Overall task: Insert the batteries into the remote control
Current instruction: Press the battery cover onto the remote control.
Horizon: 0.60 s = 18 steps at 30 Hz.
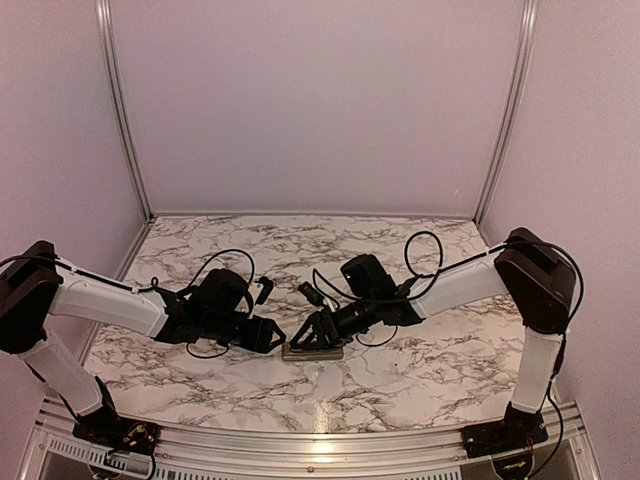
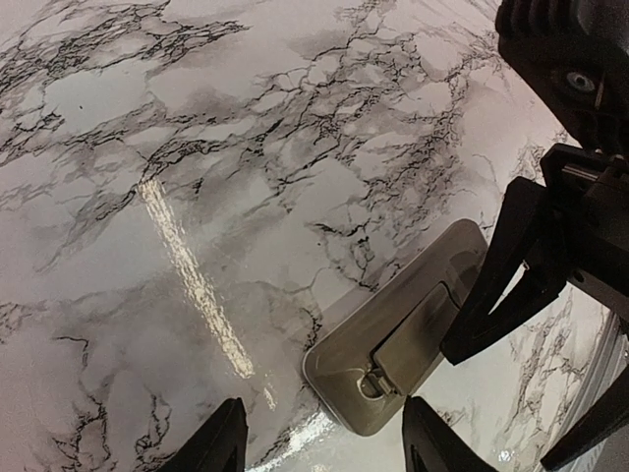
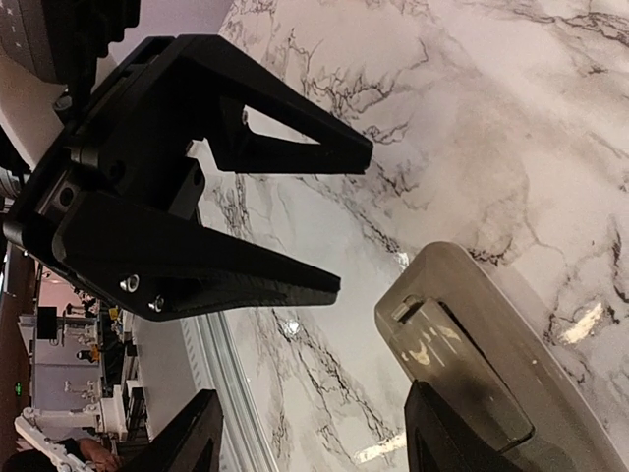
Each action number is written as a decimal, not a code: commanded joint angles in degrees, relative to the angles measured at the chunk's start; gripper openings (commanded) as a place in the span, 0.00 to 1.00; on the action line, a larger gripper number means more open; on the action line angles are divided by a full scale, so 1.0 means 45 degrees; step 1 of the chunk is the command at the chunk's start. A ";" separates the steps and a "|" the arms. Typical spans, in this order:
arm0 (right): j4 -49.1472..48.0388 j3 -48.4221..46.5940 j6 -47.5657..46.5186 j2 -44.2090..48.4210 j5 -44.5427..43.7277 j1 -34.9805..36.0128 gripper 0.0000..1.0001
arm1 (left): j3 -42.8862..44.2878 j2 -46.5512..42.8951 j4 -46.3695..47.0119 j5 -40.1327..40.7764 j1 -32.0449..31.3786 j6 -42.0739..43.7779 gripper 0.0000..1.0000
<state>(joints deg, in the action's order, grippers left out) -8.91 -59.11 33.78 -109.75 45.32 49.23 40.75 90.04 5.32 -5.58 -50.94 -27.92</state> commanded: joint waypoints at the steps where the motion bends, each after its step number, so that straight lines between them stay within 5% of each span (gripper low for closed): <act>1: 0.0266 -0.0116 -0.0169 -0.0182 -0.0393 0.0046 0.61 | 0.0465 0.0382 0.0318 -0.0089 -0.0056 -0.0035 0.55; 18: 0.0280 0.0049 -0.0104 -0.0277 -0.0503 -0.0101 0.61 | 0.0922 0.1293 0.0201 0.0123 -0.0160 0.0069 0.53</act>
<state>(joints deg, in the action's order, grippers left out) -8.82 -58.98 33.80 -109.93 44.18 48.95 43.44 94.56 5.74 -5.34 -51.11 -28.08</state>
